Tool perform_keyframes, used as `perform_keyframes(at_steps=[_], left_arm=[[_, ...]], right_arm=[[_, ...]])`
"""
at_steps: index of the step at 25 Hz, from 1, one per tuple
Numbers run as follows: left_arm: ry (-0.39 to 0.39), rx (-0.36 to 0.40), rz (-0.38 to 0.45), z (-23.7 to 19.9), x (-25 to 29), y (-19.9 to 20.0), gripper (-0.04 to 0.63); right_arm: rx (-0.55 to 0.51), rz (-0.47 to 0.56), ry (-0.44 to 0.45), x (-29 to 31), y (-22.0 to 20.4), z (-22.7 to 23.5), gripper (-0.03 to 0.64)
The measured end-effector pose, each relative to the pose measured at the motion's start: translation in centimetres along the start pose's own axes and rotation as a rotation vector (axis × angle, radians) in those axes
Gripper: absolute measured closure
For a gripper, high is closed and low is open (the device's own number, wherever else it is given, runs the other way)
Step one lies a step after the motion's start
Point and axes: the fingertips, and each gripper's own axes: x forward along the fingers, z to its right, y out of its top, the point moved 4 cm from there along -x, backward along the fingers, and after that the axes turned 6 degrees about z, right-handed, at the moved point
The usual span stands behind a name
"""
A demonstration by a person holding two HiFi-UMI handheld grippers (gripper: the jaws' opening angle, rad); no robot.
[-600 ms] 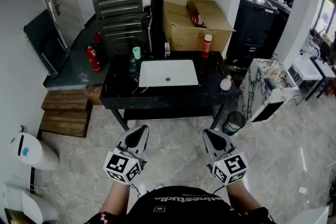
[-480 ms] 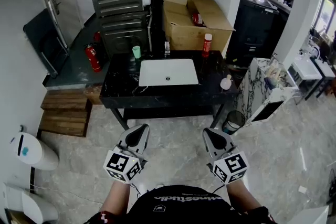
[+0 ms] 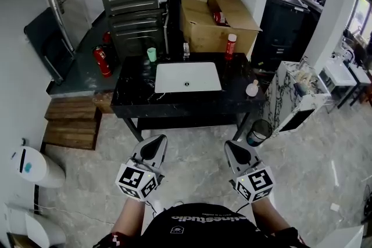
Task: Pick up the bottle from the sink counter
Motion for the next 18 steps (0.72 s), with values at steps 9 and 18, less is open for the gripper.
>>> perform_keyframes(at_steps=[9,18], left_arm=[[-0.011,-0.016,-0.004,-2.2,-0.5,-0.6,0.581],[-0.046,-0.02,-0.004,-5.6,-1.5,-1.7,0.581]], right_arm=[[0.027,-0.022,0.004,1.7,-0.4,-1.5,0.578],[0.035,-0.034,-0.008,4.1,-1.4,-4.3,0.578]])
